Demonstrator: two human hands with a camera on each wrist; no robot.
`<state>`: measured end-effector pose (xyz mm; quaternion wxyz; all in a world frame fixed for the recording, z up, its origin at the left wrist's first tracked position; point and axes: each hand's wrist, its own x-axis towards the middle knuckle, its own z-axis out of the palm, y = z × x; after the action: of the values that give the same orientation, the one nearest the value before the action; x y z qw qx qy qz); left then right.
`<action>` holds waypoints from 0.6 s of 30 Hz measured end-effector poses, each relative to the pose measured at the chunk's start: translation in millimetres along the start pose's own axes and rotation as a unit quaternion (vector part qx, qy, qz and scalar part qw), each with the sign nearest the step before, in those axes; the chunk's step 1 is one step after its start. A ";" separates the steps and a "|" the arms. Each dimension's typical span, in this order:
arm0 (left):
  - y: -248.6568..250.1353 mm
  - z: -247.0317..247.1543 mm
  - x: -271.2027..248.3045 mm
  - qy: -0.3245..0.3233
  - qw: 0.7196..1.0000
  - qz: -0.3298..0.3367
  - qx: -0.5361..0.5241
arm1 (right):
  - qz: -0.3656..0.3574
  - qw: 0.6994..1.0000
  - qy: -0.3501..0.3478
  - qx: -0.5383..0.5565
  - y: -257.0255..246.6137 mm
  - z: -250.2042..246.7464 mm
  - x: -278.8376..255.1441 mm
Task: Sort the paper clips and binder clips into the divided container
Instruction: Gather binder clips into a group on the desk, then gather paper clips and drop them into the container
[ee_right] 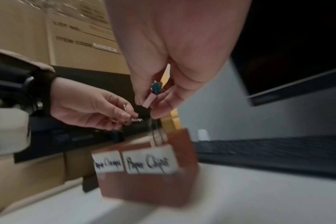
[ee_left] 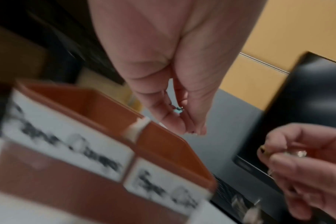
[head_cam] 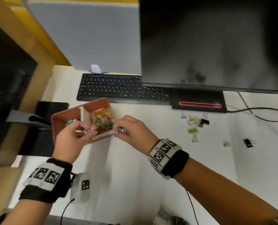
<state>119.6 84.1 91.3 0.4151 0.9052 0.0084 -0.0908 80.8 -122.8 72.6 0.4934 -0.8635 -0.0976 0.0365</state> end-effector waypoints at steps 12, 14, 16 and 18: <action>-26.7 -71.9 28.4 -0.023 0.974 -0.121 -0.188 | 0.032 0.997 -0.066 0.036 -55.7 89.0 101.6; -23.1 -61.6 21.8 -0.023 0.985 -0.074 -0.156 | 0.031 0.999 -0.034 0.028 -38.5 66.3 83.2; -21.5 -46.6 11.5 -0.027 0.998 -0.014 -0.056 | 0.032 0.999 -0.003 0.004 -16.1 39.6 58.9; -30.0 -29.9 -1.6 -0.004 0.998 0.028 0.047 | 0.050 0.998 0.013 -0.045 8.8 16.0 29.5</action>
<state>120.0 126.4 88.1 0.3742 0.9234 -0.0229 -0.0827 108.2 -107.6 57.9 0.4528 -0.8891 -0.0492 0.0452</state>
